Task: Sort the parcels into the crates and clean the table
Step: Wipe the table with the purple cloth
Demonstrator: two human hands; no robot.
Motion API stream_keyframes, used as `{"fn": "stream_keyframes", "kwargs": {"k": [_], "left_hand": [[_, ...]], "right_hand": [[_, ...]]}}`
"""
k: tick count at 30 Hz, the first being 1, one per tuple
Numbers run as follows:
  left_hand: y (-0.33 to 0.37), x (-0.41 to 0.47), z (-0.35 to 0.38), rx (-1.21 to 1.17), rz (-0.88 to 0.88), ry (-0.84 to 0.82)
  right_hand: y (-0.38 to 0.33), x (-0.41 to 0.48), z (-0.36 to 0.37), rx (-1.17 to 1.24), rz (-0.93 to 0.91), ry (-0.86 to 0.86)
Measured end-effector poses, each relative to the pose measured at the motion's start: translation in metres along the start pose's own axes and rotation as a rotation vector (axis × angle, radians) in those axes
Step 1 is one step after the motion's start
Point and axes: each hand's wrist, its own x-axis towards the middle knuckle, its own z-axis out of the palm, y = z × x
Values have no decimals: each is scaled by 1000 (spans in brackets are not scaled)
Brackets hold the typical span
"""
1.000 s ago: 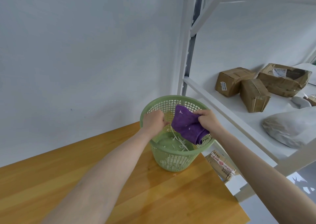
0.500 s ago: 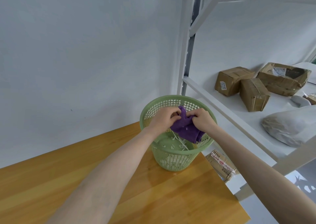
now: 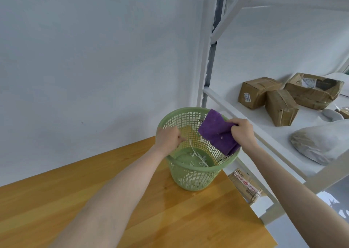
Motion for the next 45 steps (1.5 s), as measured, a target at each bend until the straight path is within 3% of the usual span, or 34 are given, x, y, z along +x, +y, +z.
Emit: {"fn": "stream_keyframes", "kwargs": {"k": [3, 5, 7, 10, 13, 16, 22, 25, 28, 31, 37, 41, 45], "left_hand": [[-6, -8, 7, 139, -43, -82], [-10, -12, 8, 85, -185, -31], [-13, -17, 5, -122, -418, 3], [-18, -29, -4, -676, -744, -89], [-20, -46, -3, -1116, -915, -218], [-22, -63, -1, -1282, -858, -193], [-46, -108, -6, -1235, -754, -119], [-59, -137, -17, -1184, -779, -90], [-69, -174, -29, -1176, -810, -75], [-80, -225, -42, -1205, -825, -64], [-99, -349, -68, -1265, -863, -58], [-107, -430, -68, -1256, -871, -95], [-109, -526, -63, -1191, -912, -167]], "right_hand": [[0, -2, -8, 69, 30, 10], [3, -3, -13, 109, 60, 21], [6, -9, -18, 141, 101, 34], [11, -22, -22, 193, 177, 41], [14, -36, -17, 310, 265, -17], [15, -48, -10, 366, 260, -57], [11, -62, 0, 420, 179, 25], [-5, -79, 4, 240, -24, -9], [-20, -113, 4, -121, -365, -301], [-38, -162, 4, -104, -485, -311], [-65, -273, 5, 381, -347, -198], [-51, -341, -1, 849, -30, -224], [-27, -403, 7, 1059, 263, -371]]}}
